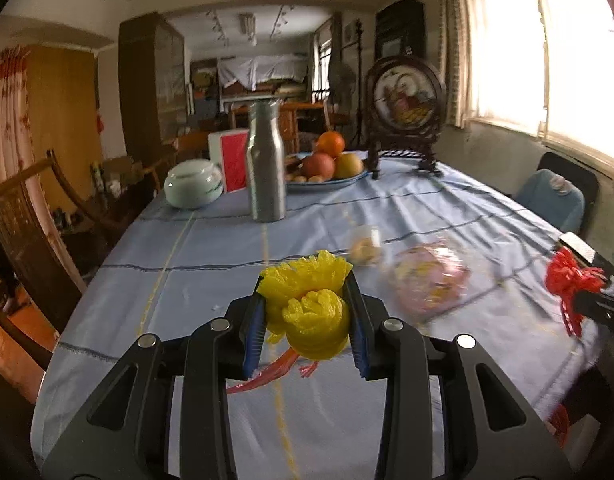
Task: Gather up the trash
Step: 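Carry the yellow item and red string to the red basket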
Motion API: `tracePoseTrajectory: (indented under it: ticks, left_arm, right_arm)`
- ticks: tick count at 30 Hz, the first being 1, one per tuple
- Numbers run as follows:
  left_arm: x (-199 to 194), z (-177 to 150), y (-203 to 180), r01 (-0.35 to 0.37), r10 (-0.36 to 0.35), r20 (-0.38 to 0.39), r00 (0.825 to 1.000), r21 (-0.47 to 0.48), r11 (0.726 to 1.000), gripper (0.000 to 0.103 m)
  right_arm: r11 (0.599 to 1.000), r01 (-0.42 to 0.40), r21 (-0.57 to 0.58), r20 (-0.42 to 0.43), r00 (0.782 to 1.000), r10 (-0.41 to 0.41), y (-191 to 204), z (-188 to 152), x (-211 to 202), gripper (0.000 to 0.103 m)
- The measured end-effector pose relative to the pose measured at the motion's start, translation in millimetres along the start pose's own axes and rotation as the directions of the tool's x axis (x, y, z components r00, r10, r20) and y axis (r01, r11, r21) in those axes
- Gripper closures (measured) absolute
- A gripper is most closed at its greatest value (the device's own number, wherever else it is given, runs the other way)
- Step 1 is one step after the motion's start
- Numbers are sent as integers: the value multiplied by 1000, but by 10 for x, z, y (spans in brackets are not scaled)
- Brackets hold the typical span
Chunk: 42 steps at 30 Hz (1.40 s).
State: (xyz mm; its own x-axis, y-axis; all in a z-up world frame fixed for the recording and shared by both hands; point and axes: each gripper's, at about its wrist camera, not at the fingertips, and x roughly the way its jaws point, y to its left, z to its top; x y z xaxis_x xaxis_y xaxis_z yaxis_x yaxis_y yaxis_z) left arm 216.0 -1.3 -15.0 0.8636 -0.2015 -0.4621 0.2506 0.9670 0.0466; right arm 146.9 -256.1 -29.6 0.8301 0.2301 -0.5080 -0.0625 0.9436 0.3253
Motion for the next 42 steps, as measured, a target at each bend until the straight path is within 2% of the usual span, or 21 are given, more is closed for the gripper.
tracePoseTrajectory:
  ticks: [9,16,24,31,42]
  left_arm:
    - [-622,-48,-473,5,-12,107,994,65,998,67]
    - [-943,-79,-740,10,-27,157,987,110,994,66]
    - [-1089,-121,-1041,49,-75,162,984,158,986,66]
    - [-1018,-160,-1361,101,-130,130,983,208,973,66]
    - [-790,-289,-2131,206,-233,53,971,311,928,66]
  right_arm:
    - [1000,22,13,83,996,-23,-191,-144,-668,82]
    - [999,33,24,115,993,-36,-318,-270,-985,82]
    - [997,59,47,146,987,-65,-465,-386,-1239,82]
    - [989,107,100,142,983,-120,-755,-553,-1394,81]
    - [953,209,221,83,969,-232,-1474,-951,-1552,81]
